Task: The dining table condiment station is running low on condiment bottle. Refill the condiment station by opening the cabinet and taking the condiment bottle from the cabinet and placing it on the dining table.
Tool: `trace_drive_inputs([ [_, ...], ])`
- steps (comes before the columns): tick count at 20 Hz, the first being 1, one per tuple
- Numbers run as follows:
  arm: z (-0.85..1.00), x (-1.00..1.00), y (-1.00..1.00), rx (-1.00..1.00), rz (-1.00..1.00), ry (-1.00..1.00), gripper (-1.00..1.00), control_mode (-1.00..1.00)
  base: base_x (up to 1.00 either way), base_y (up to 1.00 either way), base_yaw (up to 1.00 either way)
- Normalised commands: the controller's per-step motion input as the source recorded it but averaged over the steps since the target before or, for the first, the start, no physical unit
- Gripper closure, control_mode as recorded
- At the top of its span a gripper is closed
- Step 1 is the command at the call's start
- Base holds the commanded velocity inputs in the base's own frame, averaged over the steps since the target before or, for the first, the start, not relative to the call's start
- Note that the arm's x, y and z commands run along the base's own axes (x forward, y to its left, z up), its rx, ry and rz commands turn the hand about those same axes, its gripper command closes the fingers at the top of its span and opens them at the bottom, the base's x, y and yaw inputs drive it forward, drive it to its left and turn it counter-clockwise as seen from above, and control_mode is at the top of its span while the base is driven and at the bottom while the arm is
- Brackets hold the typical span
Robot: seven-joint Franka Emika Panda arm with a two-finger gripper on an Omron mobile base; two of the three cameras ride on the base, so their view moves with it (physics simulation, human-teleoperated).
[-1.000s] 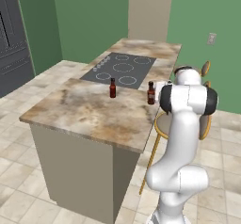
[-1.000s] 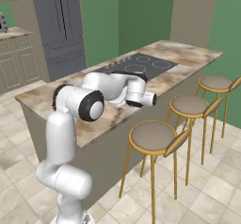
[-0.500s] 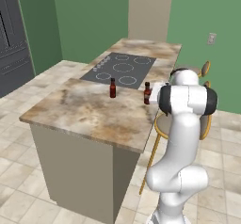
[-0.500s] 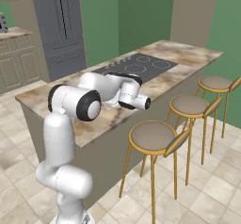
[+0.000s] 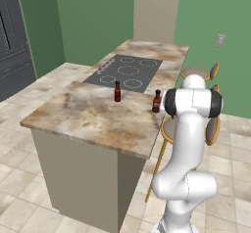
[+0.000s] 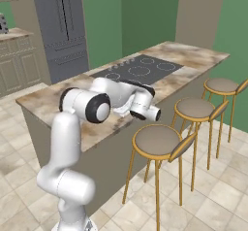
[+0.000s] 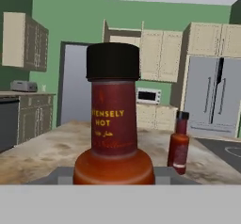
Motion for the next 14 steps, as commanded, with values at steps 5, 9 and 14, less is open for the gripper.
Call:
trace_drive_inputs([
  [5, -0.22, 0.26, 0.00, -0.01, -0.01, 0.00, 1.00, -1.00, 0.00, 0.00, 0.00],
  [9, -0.27, 0.32, 0.00, -0.03, -0.03, 0.00, 1.00, -1.00, 0.00, 0.00, 0.00],
  [14, -0.26, 0.31, 0.00, -0.01, -0.02, 0.00, 1.00, -1.00, 0.00, 0.00, 0.00],
])
